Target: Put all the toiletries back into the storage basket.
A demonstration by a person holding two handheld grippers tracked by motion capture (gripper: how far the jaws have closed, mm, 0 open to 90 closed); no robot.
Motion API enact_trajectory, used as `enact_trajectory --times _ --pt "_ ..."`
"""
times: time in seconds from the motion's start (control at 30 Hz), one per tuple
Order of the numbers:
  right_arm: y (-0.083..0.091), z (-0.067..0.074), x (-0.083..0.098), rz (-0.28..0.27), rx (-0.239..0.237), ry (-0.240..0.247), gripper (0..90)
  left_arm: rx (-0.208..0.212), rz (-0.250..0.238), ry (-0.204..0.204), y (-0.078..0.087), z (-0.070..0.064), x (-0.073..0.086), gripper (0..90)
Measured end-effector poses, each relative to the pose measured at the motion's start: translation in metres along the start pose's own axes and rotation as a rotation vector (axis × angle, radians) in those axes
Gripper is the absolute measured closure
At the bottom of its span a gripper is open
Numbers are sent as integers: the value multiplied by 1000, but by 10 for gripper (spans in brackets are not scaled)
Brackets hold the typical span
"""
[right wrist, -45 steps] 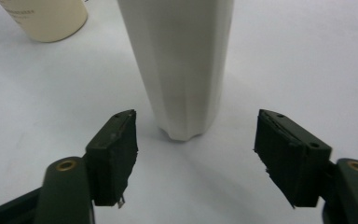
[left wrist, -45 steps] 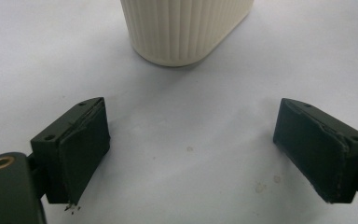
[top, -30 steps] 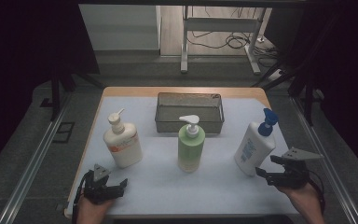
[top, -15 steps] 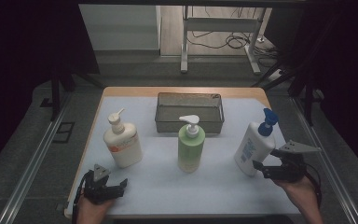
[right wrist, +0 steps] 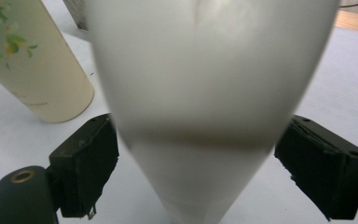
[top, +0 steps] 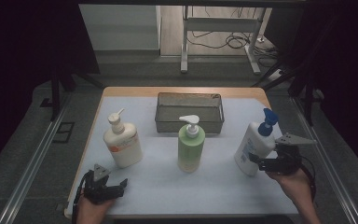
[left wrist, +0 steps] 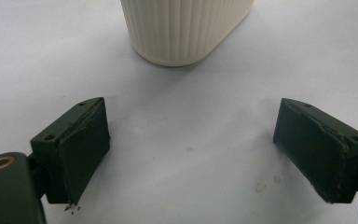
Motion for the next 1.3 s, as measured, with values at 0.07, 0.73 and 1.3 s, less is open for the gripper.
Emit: enact_trajectory --times 0.07,0.73,1.3 --pt "-2 -1 -2 -9 13 -4 136 0 0 0 0 0 0 103" --pt "-12 1 -12 -43 76 20 370 0 -1 0 0 0 0 103" --pt "-10 1 -16 -5 52 54 392 0 -3 3 0 0 0 103"
Point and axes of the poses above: each handheld gripper's, and its own axes: y roughly backward along the jaws, x roughly out of its underside, z roughly to its left, the point moved 7 cm from there along -y, roughly forward along the jaws, and after that the axes turned 5 degrees about -x, right-handed, at the moved point
